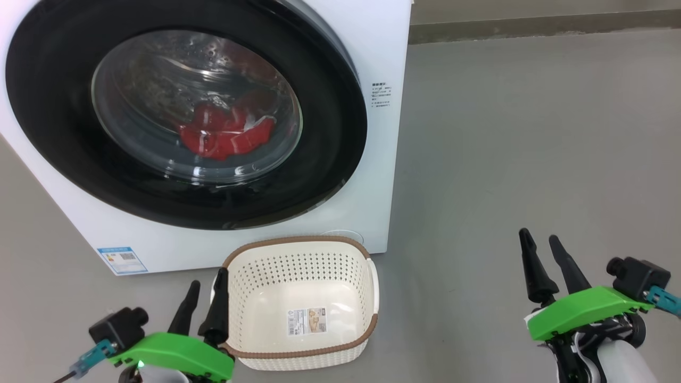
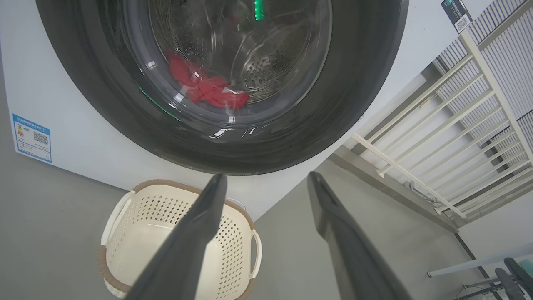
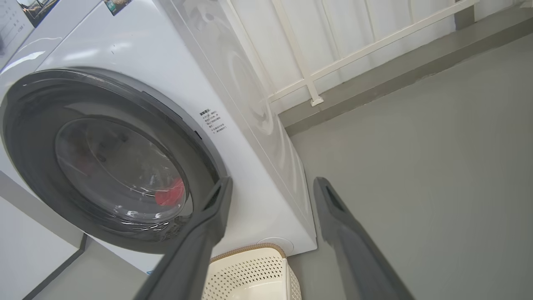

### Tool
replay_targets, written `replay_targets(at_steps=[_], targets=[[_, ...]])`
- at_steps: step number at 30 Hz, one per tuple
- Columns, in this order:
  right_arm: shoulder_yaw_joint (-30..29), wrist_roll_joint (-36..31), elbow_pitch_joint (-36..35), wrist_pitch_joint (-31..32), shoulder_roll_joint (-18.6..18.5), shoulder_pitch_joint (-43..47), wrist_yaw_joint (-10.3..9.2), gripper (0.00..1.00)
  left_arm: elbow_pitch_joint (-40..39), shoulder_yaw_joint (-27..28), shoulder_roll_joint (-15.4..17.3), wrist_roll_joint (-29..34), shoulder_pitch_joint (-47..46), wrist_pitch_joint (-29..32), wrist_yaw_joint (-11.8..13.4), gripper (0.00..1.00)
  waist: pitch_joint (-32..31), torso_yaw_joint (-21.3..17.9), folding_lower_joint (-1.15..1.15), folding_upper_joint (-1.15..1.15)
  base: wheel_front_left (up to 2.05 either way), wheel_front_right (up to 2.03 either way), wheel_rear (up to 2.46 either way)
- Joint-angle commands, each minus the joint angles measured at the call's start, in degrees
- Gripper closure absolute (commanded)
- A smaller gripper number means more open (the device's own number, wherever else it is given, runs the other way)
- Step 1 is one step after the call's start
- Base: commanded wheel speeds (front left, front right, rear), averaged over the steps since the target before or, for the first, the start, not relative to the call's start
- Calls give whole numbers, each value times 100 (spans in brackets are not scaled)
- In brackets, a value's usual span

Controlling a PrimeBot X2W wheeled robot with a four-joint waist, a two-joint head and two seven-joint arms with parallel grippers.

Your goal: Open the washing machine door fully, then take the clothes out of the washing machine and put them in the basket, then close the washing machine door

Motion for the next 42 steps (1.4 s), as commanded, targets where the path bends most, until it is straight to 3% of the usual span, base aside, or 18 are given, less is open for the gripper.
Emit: replay_targets(at_steps=[1,42], targets=[[142,-254,-133,-104,-80,-337,-3,0,-111,71,89,211,-334,-89,47,0,3,-1,0,0,0,0,0],[653,-3033,111,-778,-126,-867,-4,0,209,-251,132,2611,-987,-769,372,0,-79,-12,0,0,0,0,0]])
